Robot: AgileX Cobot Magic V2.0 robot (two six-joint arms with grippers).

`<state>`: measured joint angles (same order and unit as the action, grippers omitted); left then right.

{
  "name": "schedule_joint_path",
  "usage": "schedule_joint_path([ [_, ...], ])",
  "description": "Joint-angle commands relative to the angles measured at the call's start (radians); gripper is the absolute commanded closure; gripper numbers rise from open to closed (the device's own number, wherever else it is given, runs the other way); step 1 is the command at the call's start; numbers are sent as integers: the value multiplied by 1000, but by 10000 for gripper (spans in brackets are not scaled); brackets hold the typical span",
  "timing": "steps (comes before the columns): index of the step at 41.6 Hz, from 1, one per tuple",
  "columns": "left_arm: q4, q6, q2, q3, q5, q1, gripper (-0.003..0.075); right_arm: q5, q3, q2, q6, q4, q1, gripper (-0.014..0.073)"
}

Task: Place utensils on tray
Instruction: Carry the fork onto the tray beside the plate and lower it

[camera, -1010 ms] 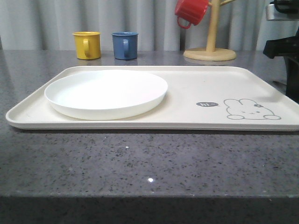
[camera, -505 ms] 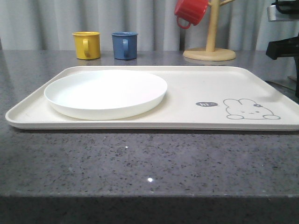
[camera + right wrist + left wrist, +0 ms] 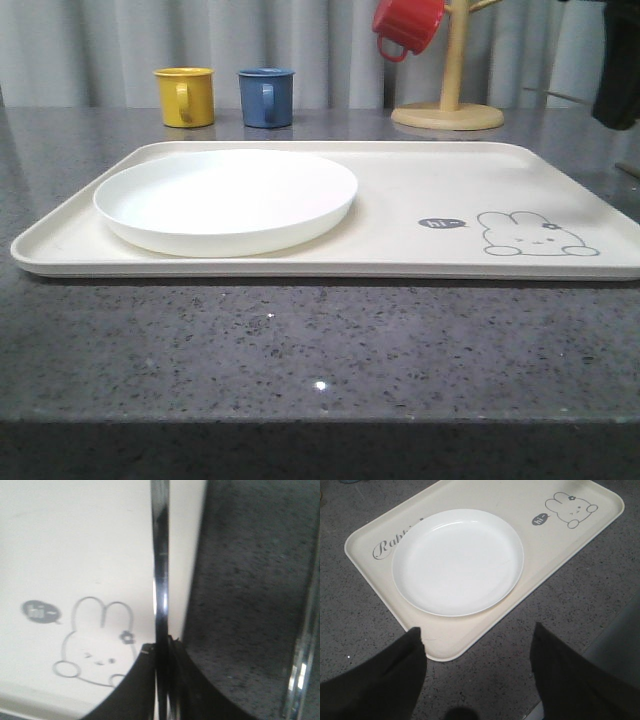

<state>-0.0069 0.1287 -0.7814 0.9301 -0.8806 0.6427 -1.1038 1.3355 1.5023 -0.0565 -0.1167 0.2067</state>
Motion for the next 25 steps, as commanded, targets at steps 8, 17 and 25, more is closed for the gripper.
schedule_joint_path([
  [8,-4,-9,4,26,72,8,281,-27,168,58,-55,-56,175,608],
  [17,-4,-9,4,26,72,8,281,-105,296,207,-265,27,243,608],
  [25,-4,-9,4,26,72,8,281,-91,351,294,-387,32,256,608],
])
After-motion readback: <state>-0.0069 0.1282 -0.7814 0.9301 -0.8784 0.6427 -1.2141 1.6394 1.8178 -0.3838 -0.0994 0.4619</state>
